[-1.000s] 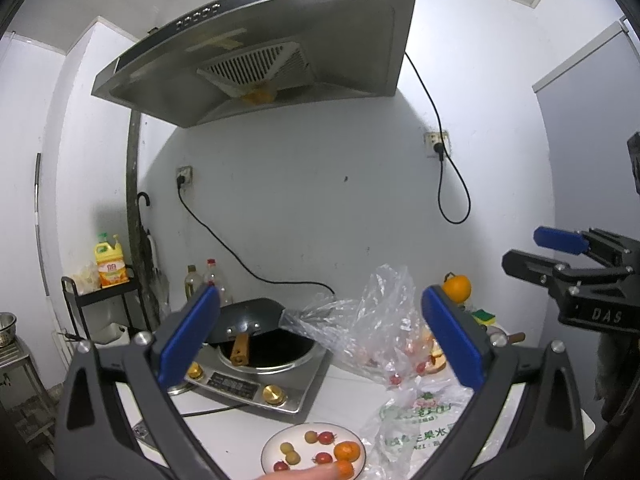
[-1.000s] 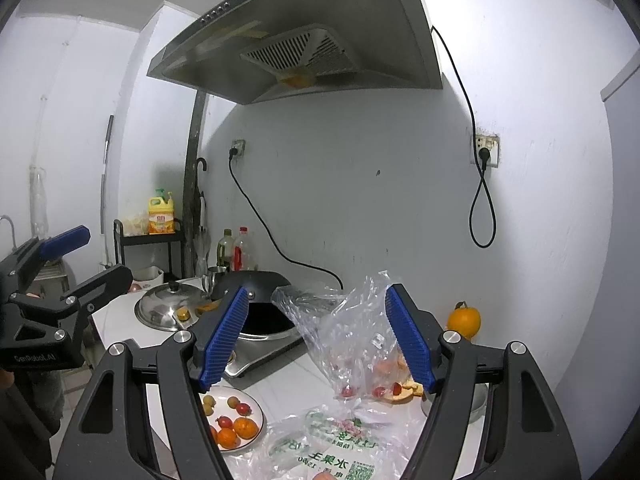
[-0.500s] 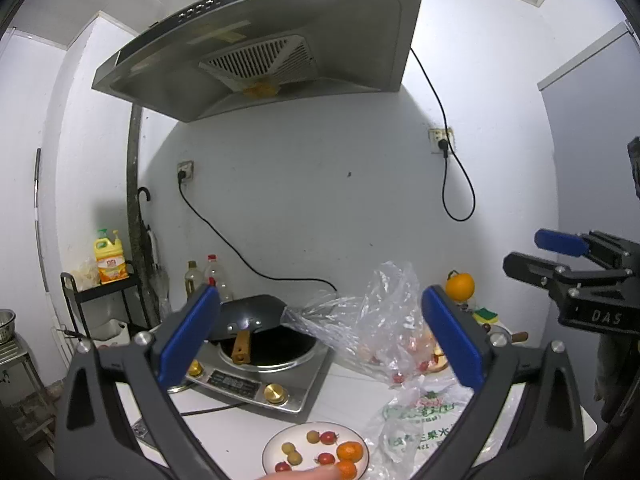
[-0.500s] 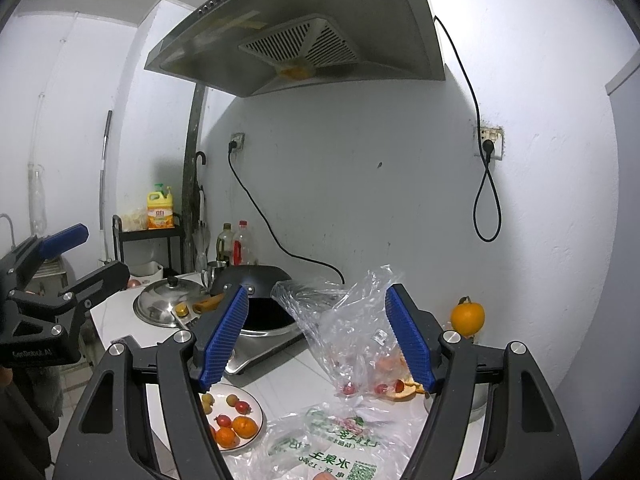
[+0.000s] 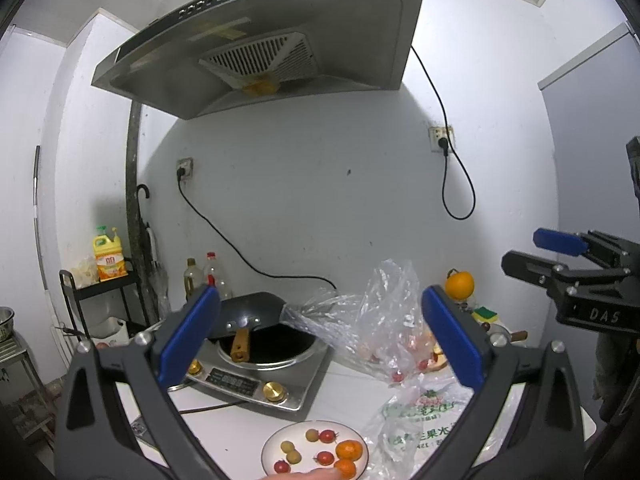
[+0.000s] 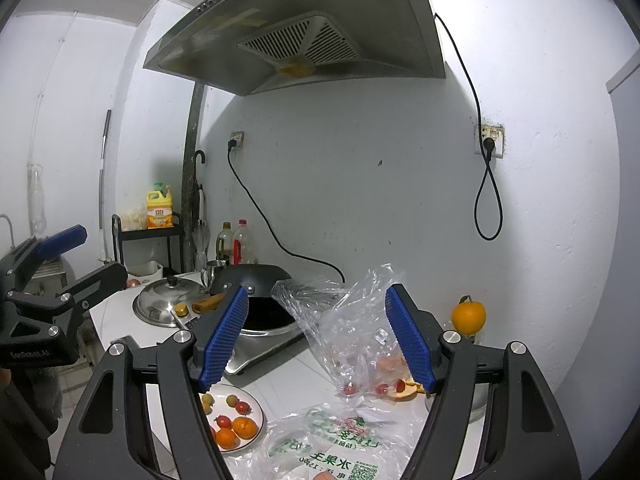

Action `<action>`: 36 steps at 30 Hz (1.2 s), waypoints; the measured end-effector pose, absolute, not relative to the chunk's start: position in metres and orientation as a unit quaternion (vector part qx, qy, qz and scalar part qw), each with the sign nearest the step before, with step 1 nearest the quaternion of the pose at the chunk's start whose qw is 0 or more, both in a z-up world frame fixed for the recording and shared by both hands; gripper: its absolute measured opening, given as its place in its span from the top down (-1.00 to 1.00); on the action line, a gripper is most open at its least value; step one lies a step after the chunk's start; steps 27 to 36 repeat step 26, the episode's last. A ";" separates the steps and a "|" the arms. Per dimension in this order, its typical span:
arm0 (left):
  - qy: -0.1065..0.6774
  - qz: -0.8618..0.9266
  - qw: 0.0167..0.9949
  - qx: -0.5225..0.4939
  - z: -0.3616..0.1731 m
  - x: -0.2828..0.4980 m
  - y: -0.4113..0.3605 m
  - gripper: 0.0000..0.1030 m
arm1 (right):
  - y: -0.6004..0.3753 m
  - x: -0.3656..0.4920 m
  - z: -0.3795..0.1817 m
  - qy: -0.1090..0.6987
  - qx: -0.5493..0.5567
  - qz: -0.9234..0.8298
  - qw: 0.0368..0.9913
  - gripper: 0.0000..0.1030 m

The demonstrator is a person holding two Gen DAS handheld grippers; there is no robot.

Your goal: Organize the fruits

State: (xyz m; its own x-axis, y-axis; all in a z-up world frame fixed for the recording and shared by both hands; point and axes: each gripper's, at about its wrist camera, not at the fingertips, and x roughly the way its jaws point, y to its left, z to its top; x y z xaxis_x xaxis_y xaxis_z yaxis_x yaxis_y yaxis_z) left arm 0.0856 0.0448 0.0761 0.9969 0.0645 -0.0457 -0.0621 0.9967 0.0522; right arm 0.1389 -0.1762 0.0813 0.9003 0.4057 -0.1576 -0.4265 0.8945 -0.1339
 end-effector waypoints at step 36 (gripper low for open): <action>0.020 0.038 0.999 0.024 0.075 0.077 0.039 -0.98 | -0.173 0.140 0.079 0.064 -0.086 0.215 0.971 -0.44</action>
